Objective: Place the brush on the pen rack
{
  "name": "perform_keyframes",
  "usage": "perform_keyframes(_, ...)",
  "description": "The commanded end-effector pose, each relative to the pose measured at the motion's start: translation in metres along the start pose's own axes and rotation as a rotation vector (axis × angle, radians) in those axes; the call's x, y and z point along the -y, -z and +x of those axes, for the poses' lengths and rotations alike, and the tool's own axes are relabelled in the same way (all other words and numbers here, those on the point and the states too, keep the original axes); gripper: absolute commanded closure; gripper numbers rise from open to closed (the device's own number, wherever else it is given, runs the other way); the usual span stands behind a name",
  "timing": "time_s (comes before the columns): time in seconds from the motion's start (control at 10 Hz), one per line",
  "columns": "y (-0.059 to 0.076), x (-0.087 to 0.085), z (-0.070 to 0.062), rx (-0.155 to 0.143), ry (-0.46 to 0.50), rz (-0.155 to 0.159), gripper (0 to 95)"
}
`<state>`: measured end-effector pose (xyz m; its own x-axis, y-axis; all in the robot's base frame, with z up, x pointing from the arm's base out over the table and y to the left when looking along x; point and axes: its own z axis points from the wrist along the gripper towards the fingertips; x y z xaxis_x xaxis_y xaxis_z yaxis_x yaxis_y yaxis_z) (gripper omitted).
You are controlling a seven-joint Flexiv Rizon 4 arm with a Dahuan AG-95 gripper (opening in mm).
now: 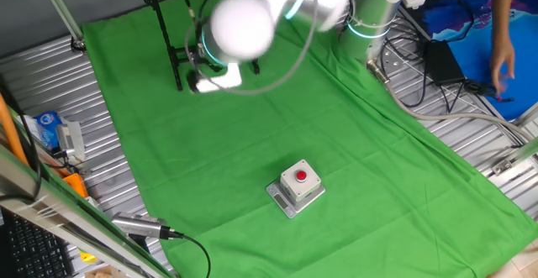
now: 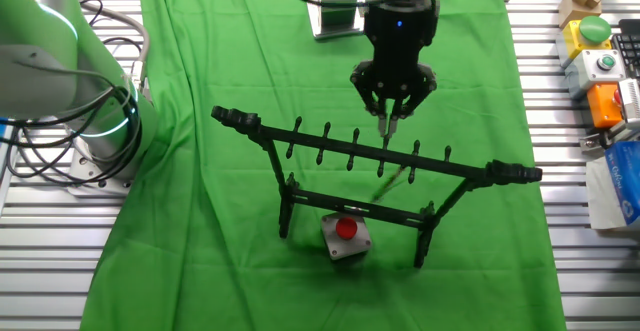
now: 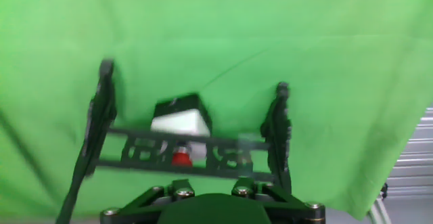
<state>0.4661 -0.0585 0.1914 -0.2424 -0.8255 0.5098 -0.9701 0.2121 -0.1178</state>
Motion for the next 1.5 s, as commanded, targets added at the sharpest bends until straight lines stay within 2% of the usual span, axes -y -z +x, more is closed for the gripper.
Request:
perform_keyframes(0.1,0.002,0.006,-0.007,0.151,-0.141,-0.028,95.0)
perform_keyframes(0.2,0.003,0.009,-0.011,0.185,-0.171,-0.017,95.0)
perform_keyframes(0.4,0.002,0.013,-0.02,0.241,-0.23,-0.034,95.0)
perform_keyframes(0.5,0.003,0.015,-0.024,0.263,-0.255,-0.067,95.0)
perform_keyframes(0.7,0.003,0.022,-0.036,0.338,-0.289,-0.168,95.0)
perform_keyframes(0.8,0.003,0.025,-0.042,0.359,-0.286,-0.215,95.0)
perform_keyframes(0.9,0.003,0.026,-0.045,0.359,-0.274,-0.233,95.0)
perform_keyframes(1.0,0.005,0.031,-0.053,0.364,-0.262,-0.279,95.0)
perform_keyframes(1.1,0.008,0.034,-0.057,0.368,-0.259,-0.296,95.0)
perform_keyframes(1.4,0.014,0.044,-0.071,0.367,-0.233,-0.333,95.0)
perform_keyframes(1.5,0.014,0.046,-0.075,0.367,-0.23,-0.334,95.0)
